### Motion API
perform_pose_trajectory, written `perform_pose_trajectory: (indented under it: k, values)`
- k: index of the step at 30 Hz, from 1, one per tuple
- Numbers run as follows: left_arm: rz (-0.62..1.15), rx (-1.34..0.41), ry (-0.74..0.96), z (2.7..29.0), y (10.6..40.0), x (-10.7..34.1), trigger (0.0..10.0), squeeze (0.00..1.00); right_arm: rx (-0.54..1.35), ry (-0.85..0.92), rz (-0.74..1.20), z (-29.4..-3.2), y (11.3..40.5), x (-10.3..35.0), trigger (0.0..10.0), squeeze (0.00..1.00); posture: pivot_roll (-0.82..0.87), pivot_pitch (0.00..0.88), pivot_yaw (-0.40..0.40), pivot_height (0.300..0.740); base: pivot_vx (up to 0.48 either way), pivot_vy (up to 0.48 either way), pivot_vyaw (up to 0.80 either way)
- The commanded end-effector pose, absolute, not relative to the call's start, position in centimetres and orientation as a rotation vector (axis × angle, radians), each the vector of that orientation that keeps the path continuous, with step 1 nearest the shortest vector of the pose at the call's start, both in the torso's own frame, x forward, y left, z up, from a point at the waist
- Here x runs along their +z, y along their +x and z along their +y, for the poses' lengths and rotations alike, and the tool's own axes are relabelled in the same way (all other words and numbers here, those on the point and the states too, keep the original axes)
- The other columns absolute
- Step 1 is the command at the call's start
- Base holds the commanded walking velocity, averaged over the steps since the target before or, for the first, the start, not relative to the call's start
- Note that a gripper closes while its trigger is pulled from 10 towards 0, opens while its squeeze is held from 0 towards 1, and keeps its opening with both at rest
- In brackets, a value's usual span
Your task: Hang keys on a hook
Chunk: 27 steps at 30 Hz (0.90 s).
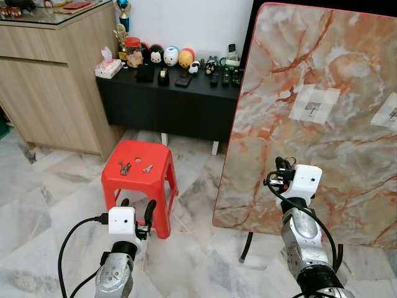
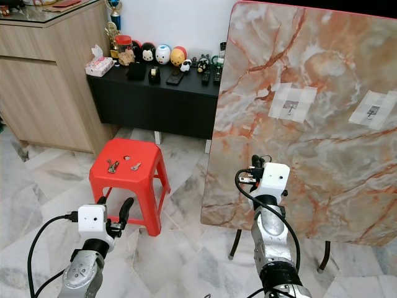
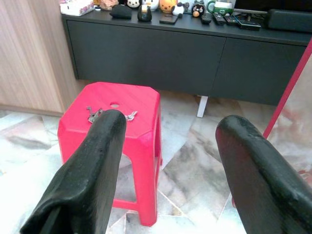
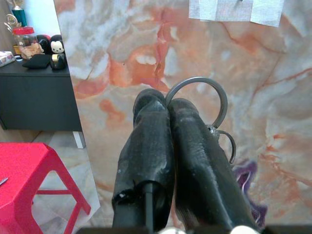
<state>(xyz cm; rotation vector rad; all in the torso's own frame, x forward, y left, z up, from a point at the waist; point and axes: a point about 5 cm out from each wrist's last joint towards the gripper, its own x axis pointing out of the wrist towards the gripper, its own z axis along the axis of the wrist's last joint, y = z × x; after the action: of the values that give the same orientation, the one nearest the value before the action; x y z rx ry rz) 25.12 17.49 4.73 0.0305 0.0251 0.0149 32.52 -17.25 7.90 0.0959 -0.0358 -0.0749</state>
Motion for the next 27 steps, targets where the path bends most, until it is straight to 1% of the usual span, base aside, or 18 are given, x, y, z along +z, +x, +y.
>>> perform_pose_trajectory:
  k: [1,7,18,27]
  values:
    - [0.023,0.023,0.033,17.42,25.09,4.85,10.0,0.00,-0.077,0.095,-0.061,-17.33,32.87,8.53,10.0,0.00,0.06,0.000,-0.111,0.740,0.000,0.000,0.00]
    - [0.023,0.014,0.049,17.37,25.13,4.87,10.0,0.00,-0.077,0.096,-0.060,-17.34,32.88,8.52,10.0,0.00,0.06,0.000,-0.111,0.740,0.000,0.000,0.00]
    - [0.028,0.019,0.049,17.38,25.13,4.80,10.0,0.00,-0.074,0.097,-0.058,-17.34,32.89,8.51,10.0,0.00,0.06,0.000,-0.111,0.740,0.000,-0.387,0.00]
    - [0.035,0.025,0.047,17.60,24.96,4.66,10.0,0.00,-0.071,0.097,-0.059,-17.30,32.88,8.49,10.0,0.00,0.06,0.000,-0.112,0.740,0.000,0.000,0.00]
